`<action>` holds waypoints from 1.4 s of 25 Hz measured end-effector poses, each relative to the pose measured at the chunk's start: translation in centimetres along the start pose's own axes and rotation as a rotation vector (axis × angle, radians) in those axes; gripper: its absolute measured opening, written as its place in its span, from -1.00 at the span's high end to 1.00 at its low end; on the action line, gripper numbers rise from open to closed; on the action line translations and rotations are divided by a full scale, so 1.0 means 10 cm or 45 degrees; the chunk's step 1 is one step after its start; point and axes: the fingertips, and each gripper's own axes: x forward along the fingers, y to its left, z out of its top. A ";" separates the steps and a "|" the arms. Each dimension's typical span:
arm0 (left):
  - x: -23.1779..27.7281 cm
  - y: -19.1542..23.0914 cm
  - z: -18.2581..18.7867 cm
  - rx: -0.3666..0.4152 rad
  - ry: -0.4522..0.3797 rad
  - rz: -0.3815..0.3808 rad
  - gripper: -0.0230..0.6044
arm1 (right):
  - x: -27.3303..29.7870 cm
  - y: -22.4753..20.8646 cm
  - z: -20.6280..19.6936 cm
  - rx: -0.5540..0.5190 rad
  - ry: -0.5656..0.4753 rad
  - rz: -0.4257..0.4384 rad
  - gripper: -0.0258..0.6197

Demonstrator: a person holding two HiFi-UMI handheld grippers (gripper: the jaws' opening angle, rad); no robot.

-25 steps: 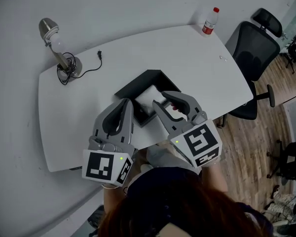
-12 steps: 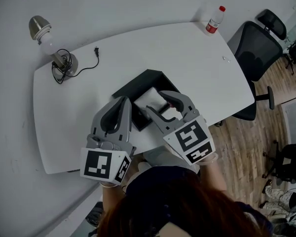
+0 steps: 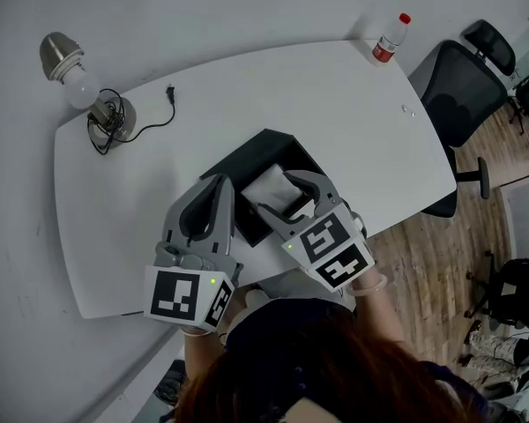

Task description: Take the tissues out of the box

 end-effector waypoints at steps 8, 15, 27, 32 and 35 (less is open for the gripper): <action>0.10 0.11 -0.05 -0.029 0.020 0.004 0.84 | 0.19 -0.03 -0.17 -0.006 0.191 0.046 0.05; 0.17 0.15 -0.08 -0.048 0.025 -0.010 0.84 | 0.33 -0.02 -0.32 -0.004 0.330 0.075 0.00; 0.22 0.21 -0.14 -0.090 0.027 -0.024 0.84 | 0.48 0.01 -0.57 -0.042 0.563 0.046 -0.01; 0.21 0.19 -0.16 -0.094 0.030 -0.026 0.84 | 0.50 0.01 -0.61 -0.040 0.610 0.040 -0.01; 0.21 0.19 -0.16 -0.094 0.031 -0.024 0.84 | 0.52 -0.01 -0.63 -0.046 0.632 0.017 -0.01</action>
